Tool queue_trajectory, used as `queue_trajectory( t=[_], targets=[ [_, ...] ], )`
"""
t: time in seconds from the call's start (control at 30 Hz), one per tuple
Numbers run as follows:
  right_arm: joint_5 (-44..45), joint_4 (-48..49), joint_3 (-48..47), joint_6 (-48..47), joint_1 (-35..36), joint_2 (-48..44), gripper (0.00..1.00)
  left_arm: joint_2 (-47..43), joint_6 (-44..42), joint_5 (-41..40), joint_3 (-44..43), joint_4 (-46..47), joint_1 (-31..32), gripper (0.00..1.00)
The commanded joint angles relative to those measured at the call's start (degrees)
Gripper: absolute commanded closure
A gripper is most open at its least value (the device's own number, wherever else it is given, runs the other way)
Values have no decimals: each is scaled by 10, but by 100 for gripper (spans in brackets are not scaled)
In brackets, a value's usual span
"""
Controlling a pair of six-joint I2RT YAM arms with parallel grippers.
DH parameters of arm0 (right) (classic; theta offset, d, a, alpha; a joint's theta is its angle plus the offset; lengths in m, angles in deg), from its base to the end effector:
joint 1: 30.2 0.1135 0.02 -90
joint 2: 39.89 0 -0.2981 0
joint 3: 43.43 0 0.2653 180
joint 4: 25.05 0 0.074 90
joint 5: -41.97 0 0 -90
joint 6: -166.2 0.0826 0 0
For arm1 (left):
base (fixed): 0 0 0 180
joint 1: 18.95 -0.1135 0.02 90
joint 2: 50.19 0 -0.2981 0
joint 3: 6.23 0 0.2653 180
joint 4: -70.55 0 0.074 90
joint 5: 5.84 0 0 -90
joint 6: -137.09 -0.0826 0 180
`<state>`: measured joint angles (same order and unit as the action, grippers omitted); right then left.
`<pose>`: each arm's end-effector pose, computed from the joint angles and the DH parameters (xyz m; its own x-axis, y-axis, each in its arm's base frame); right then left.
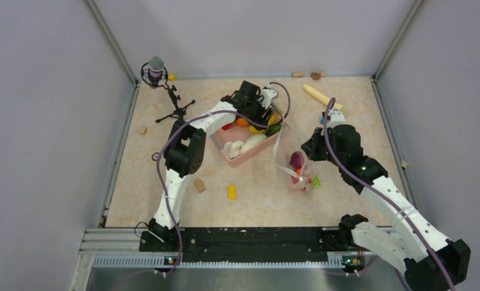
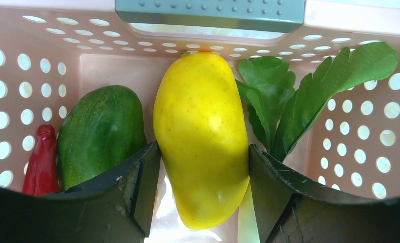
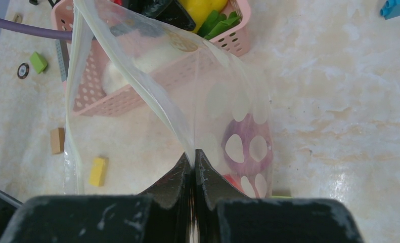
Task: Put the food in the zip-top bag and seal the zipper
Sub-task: Pick up the fake fruit from the bin.
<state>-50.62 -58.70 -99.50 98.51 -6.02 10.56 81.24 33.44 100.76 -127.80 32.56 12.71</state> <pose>0.2104 0.0986 0.2958 -0.5658 0.1617 -0.8086 -0.2495 0.9011 0.3547 0.4825 -0.3253 0.1780 -0.4560 0.5469 -0.7021 0.7963 0.6030 -0.0475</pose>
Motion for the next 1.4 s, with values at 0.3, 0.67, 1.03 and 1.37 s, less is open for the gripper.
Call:
queue_trajectory(
  t=[0.3,0.67,1.03,1.37],
  targets=[
    [15,22,2,0,-2,9,97,-122,18,1,96,80,7,100],
    [23,20,2,2,-2,12,97,-237,75,-60,215,212,7,100],
    [29,17,-2,2,-3,12,97,-409,156,-27,291,292,7,100],
    [8,11,-3,4,-2,3,97,-515,223,277,386,434,32,100]
  ],
)
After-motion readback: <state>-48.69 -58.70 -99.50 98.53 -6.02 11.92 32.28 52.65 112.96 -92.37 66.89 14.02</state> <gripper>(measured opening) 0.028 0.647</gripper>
